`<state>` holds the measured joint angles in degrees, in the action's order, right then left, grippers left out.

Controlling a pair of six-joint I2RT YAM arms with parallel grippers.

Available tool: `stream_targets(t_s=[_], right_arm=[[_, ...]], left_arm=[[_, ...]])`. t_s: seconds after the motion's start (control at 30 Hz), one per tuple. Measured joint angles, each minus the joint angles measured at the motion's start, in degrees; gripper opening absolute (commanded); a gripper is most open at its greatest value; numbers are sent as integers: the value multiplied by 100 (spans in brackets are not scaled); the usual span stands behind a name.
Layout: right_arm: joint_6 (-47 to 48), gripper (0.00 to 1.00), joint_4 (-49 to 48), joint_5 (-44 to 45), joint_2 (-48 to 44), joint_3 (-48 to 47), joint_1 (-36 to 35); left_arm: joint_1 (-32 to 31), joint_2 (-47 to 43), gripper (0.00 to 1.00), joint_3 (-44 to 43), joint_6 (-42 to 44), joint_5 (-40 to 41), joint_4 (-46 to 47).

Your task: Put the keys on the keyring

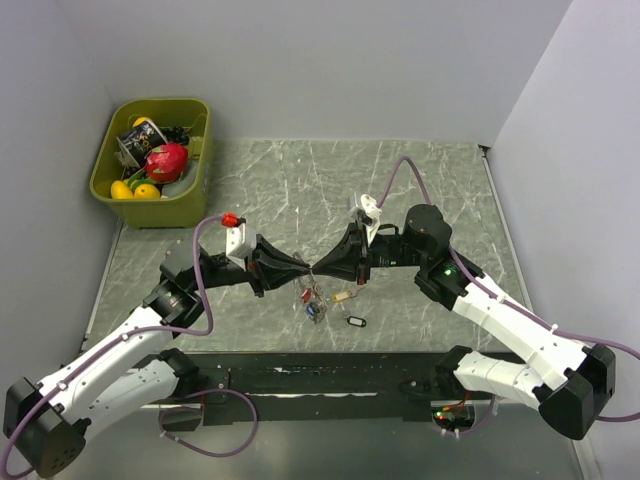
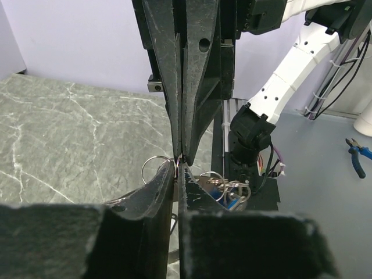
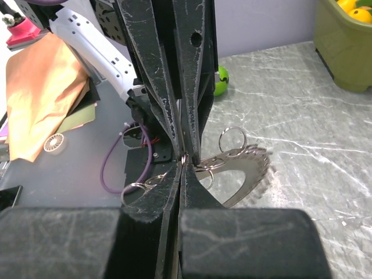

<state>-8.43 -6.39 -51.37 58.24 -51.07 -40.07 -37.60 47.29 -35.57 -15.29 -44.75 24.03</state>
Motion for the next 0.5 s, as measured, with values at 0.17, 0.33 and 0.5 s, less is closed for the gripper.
stream_targets(t_s=[0.17,0.33,0.5], right_arm=[[0,0,2,44,13,0,0],[-48,54,-26,96,4,0,-2],[-133,74,-136,424,-321,76,22]], left_arm=[[0,22,1,-52,42,7,-116],[0,-57,1,-48,66,125,-179],[-7,-424,1,76,111,212,-240]])
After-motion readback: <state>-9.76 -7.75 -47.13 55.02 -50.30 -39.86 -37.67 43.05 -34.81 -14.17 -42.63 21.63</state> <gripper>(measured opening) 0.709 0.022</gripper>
